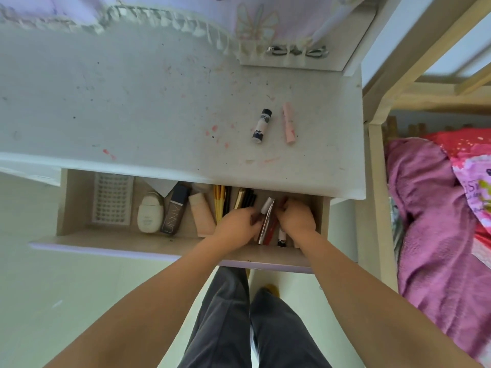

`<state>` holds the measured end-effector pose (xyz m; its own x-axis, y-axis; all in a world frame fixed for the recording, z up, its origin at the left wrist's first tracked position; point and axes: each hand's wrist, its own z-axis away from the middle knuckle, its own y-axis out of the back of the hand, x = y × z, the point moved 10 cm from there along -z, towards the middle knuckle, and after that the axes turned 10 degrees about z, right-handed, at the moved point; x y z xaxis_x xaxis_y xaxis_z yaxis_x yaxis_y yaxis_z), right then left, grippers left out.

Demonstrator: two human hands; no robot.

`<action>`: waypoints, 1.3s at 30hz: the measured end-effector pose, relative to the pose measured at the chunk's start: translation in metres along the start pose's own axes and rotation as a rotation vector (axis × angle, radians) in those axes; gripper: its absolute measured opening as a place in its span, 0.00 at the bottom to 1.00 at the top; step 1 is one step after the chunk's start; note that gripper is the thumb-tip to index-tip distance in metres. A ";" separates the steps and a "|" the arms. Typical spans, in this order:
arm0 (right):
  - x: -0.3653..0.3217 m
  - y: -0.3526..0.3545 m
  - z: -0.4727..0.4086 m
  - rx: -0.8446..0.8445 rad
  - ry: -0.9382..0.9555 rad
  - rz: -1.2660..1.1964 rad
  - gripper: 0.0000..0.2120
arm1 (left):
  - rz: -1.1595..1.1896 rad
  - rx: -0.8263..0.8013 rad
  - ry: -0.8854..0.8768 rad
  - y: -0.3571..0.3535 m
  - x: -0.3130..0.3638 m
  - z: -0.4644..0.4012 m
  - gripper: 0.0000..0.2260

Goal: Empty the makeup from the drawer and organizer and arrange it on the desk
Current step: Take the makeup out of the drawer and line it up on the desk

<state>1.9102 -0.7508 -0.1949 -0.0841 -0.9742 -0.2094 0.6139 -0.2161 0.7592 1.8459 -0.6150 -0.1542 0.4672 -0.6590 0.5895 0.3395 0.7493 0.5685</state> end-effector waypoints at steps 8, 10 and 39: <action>-0.013 0.014 -0.004 0.044 -0.009 0.035 0.13 | 0.034 0.028 0.009 0.018 -0.010 0.014 0.13; -0.012 0.012 -0.005 0.063 -0.017 -0.009 0.13 | 0.047 0.033 0.015 0.016 -0.010 0.015 0.14; -0.170 0.228 -0.018 0.410 0.471 -0.151 0.13 | -0.119 0.395 -0.046 0.206 0.076 -0.071 0.14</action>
<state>2.0785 -0.6331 0.0027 0.2645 -0.8187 -0.5097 0.2646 -0.4466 0.8547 2.0098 -0.5061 -0.0331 0.4038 -0.7486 0.5259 0.0455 0.5905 0.8057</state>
